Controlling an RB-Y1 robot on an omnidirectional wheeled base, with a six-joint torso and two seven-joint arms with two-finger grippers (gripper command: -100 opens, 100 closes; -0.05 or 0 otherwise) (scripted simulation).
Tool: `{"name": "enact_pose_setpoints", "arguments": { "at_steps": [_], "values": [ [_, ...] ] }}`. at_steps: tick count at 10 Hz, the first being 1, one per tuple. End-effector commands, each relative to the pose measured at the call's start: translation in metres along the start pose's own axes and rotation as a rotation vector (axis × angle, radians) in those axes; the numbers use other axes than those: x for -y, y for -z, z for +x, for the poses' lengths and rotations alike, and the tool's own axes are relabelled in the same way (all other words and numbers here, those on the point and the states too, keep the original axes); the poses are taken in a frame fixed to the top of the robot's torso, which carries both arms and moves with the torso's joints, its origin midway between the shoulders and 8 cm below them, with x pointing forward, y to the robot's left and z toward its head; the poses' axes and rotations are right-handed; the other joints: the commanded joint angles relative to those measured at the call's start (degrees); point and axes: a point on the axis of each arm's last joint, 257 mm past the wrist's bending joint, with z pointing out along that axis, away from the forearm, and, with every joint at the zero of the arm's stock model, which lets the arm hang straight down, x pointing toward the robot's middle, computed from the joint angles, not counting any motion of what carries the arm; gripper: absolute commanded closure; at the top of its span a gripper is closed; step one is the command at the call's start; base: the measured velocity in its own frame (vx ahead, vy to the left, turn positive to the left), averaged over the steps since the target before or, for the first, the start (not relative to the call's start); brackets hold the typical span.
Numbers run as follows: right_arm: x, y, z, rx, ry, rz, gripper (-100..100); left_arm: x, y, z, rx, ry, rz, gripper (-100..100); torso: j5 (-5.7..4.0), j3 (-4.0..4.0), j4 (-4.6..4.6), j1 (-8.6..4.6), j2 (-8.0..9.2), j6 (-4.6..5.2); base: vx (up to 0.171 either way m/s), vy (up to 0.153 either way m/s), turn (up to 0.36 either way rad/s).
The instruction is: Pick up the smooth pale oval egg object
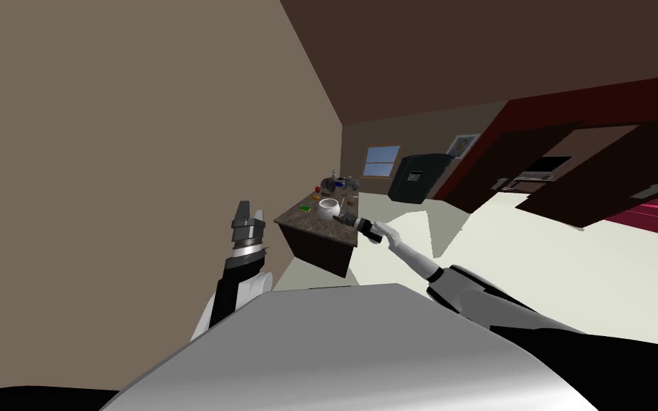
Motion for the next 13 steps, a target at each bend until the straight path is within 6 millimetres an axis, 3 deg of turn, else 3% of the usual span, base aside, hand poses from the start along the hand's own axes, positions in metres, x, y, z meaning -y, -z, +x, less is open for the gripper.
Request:
{"name": "enact_pose_setpoints", "arguments": {
  "at_steps": [1, 5, 7, 10, 13],
  "values": [
    [0.018, 0.001, 0.01, -0.069, 0.091, 0.017, -100, 0.0, 0.0, 0.0, 0.0, 0.0, 0.0, 0, 0.0, 0.0, 0.0, 0.0, 0.0, 0.0, -0.024, 0.01, 0.143],
    [0.077, 0.02, 0.038, -0.222, 0.236, 0.1, -100, 0.0, 0.0, 0.0, 0.0, 0.0, 0.0, 0, 0.0, 0.0, -0.01, 0.01, -0.01, 0.01, -0.019, 0.011, 0.165],
    [0.09, 0.026, 0.044, -0.239, 0.229, 0.128, -100, 0.0, 0.0, 0.0, 0.0, 0.0, 0.0, 0, 0.0, -0.01, -0.01, 0.03, -0.02, 0.02, -0.008, 0.008, 0.031],
    [0.141, 0.052, 0.055, -0.374, 0.382, 0.188, -100, 0.0, 0.0, 0.0, 0.0, 0.0, 0.0, 0, 0.0, -0.02, -0.01, 0.04, -0.04, 0.01, -0.01, 0.019, 0.179],
    [0.173, 0.074, 0.061, -0.453, 0.448, 0.234, -100, 0.0, 0.0, 0.0, 0.0, 0.0, 0.0, 0, 0.01, -0.01, 0.0, 0.07, -0.03, -0.01, -0.009, 0.019, 0.125]
  ]
}}
